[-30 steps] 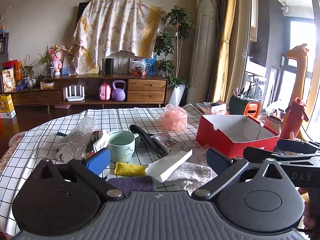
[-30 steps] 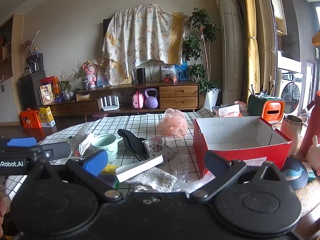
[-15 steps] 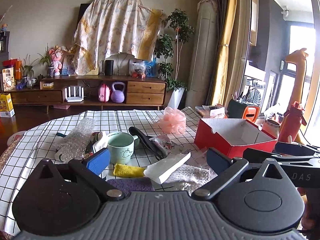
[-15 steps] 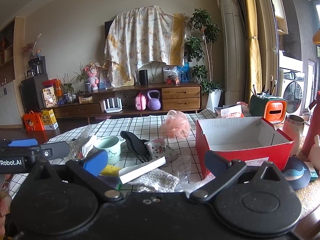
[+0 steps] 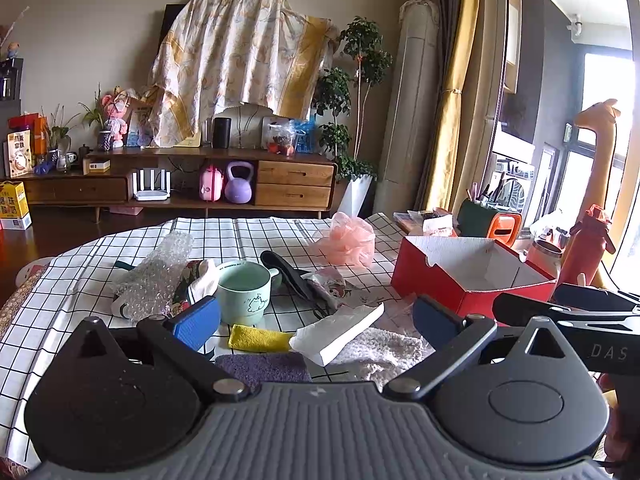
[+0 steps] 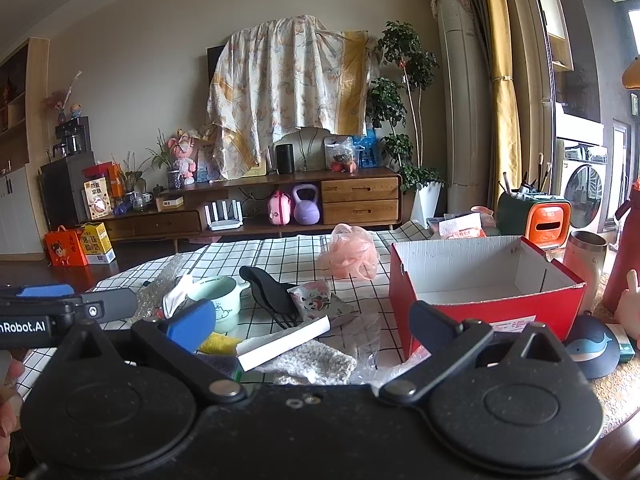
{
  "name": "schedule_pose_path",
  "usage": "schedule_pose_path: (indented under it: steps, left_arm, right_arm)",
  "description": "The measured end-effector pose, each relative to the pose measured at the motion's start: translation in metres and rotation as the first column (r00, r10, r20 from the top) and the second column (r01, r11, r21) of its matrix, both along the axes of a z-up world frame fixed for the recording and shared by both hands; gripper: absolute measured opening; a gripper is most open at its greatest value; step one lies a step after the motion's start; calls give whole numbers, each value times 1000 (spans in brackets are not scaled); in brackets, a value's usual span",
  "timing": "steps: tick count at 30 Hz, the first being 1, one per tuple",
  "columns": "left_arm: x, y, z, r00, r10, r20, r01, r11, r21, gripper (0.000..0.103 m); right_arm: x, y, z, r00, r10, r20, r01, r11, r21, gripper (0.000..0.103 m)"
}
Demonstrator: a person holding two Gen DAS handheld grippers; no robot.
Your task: Organize soft objects
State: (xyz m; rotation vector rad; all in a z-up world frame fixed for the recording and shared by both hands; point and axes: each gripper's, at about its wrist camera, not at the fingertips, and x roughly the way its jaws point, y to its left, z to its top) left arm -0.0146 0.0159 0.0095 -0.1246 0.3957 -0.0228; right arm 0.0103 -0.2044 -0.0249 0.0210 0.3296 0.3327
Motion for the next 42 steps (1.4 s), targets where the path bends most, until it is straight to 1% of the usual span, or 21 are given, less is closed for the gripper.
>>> schedule_pose_path:
  steps: [16,23,27,31,34,35,38,40,42]
  left_arm:
    - [5,4,-6,1000,7,-24,-7,1000,-18,103]
    - [13,11,-11,999,18,-39,-19,1000,-14,103]
    - [23,19,-14,998,16,-59,-16,1000,9,103]
    - [36,32,-18,996,-15,-84,15,1000,1,103]
    - [49,45,-19,993,-39,-109,41,999,19,103]
    - [54,51,-20,991,-61,-121,64,998,20,103]
    - [68,65,-26,978,-130,-161,138,990,34,103]
    - [76,72,-31,970,-154,-189,166,985,47,103]
    - [85,80,-38,957,-192,-216,205,978,39,103]
  right_arm:
    - [0,4,-2,1000,10,-4,-10,1000,-1,103]
    - [5,6,-8,1000,13,-17,-13,1000,-6,103]
    - [10,8,-10,999,19,-28,-20,1000,-12,103]
    - [18,9,-13,998,36,-49,-37,999,-20,102]
    - [24,10,-14,998,42,-55,-44,998,-34,101]
    - [27,9,-14,997,46,-60,-48,998,-36,101]
    - [37,5,-15,994,64,-85,-68,997,-40,99]
    - [45,5,-17,991,83,-108,-89,995,-50,99]
    - [51,7,-18,988,93,-122,-102,992,-69,99]
